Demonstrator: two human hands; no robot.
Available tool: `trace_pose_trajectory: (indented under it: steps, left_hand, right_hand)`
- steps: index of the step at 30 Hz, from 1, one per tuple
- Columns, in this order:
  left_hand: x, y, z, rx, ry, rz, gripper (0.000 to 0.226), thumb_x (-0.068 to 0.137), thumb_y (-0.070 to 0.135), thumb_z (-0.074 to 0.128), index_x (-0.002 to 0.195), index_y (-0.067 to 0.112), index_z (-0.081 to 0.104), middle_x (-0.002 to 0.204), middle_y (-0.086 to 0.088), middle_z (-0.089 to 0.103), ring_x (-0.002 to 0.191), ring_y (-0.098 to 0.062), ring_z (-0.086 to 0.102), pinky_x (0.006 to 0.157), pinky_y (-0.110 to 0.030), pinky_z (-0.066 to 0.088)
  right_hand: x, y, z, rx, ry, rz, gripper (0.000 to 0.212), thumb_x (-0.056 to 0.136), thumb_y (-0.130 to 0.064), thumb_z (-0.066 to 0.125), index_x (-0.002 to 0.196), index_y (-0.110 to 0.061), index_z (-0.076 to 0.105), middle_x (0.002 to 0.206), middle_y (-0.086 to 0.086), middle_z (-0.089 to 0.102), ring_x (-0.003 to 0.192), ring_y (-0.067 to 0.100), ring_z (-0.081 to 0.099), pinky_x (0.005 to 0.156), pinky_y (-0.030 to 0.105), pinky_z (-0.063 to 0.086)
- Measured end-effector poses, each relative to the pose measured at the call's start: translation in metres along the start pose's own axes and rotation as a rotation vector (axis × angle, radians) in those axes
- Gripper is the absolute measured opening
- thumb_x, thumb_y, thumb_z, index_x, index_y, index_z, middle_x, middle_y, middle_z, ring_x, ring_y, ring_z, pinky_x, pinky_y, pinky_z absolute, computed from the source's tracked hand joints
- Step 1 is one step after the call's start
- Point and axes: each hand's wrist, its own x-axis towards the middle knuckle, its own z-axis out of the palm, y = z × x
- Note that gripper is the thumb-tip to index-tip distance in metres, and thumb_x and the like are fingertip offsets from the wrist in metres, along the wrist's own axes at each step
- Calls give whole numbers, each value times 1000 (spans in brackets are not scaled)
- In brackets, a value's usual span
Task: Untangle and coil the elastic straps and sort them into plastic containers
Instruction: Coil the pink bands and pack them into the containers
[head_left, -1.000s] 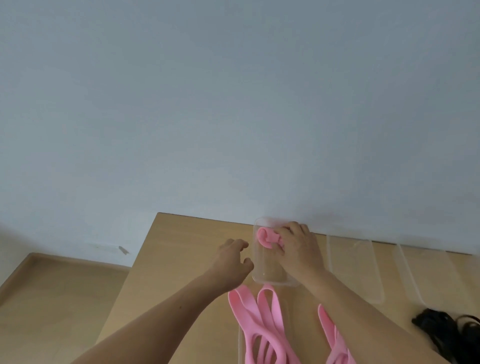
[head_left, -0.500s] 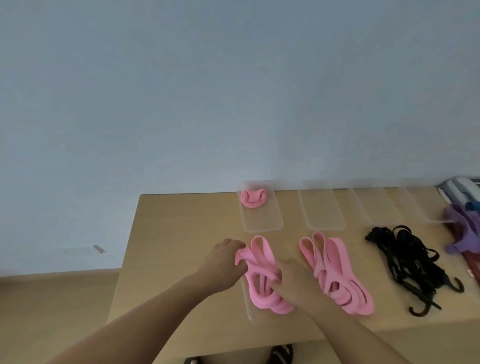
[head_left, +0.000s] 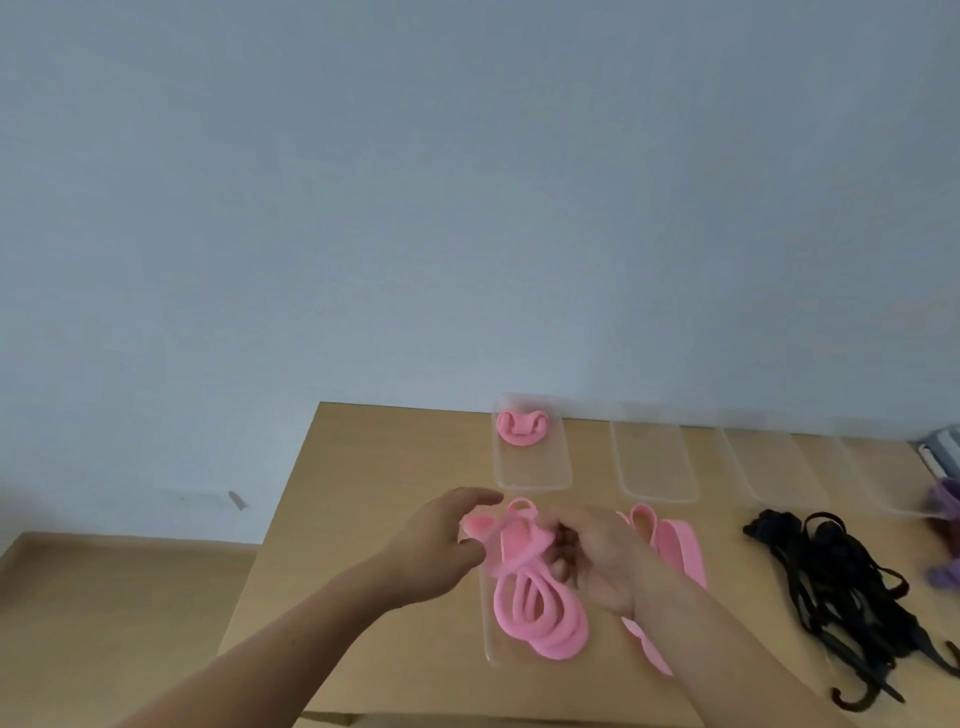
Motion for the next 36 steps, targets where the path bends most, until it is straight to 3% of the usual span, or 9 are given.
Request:
trace_pose_trajectory:
  steps: [2,5,10,14,17,19,22,27,36]
  left_hand:
    - [-9,19,-15,-69,-38,52,63,74,13,48,125,50,49,126,37,51,112,15,47,86,0,37]
    - [-20,48,-31,-182,-43,164,72,68,8,48,131,42,51,129,27,59,124,4,52,102,-17,41]
    - [-25,90,-32,-302,72,336,41,95,16,52,135,24,56,122,11,66,113,-12,63,92,-29,51]
    - [-24,110,-36,-388,115,244,32,93,25,44,117,16,63,97,-4,75,76,-17,69,68,-30,56]
    - [-21,115,-43,-404,62,209,25,95,19,44,115,15,59,94,-5,76,63,-14,65,64,-29,55]
    - [-18,118,-44,-418,46,198,24,96,17,45,115,14,58,93,-7,76,60,-15,64,63,-31,55]
    - [-13,126,-45,-487,17,172,30,90,22,47,115,11,58,91,-12,76,64,-22,66,60,-33,55]
    - [-10,134,-47,-624,-106,89,29,86,21,53,108,4,58,94,-22,73,66,-28,68,57,-34,54]
    - [-14,151,-55,-848,-219,-13,46,93,49,50,99,4,60,84,-21,70,57,-32,62,49,-32,52]
  right_hand:
    - [-19,-23,9,141,-68,0,12,81,0,61,69,-3,62,57,8,50,43,13,47,37,21,39]
    - [-48,-52,20,325,-171,-49,5,69,-4,65,65,-3,64,56,6,53,41,11,51,36,18,41]
    - [-76,-76,27,397,-271,-155,9,74,-5,67,70,1,72,65,9,59,49,13,57,41,19,48]
    - [-86,-83,17,-212,-41,-456,25,88,-33,64,65,-23,66,56,0,48,44,12,41,39,22,28]
    - [-91,-90,12,-689,104,-844,48,98,-46,50,53,-34,62,47,-19,48,45,2,42,46,11,34]
    - [-94,-96,12,-749,68,-950,44,97,-49,43,62,-35,67,57,-20,59,56,-1,53,57,8,39]
    - [-92,-103,13,-761,2,-891,50,88,-59,41,82,-17,69,81,-3,70,72,5,62,66,19,48]
    - [-97,-112,11,-662,-18,-836,34,96,-36,57,69,-19,69,64,-4,69,49,1,54,51,12,41]
    - [-107,-109,13,-579,4,-1020,15,84,-19,74,83,-34,75,79,-6,74,74,10,69,66,16,53]
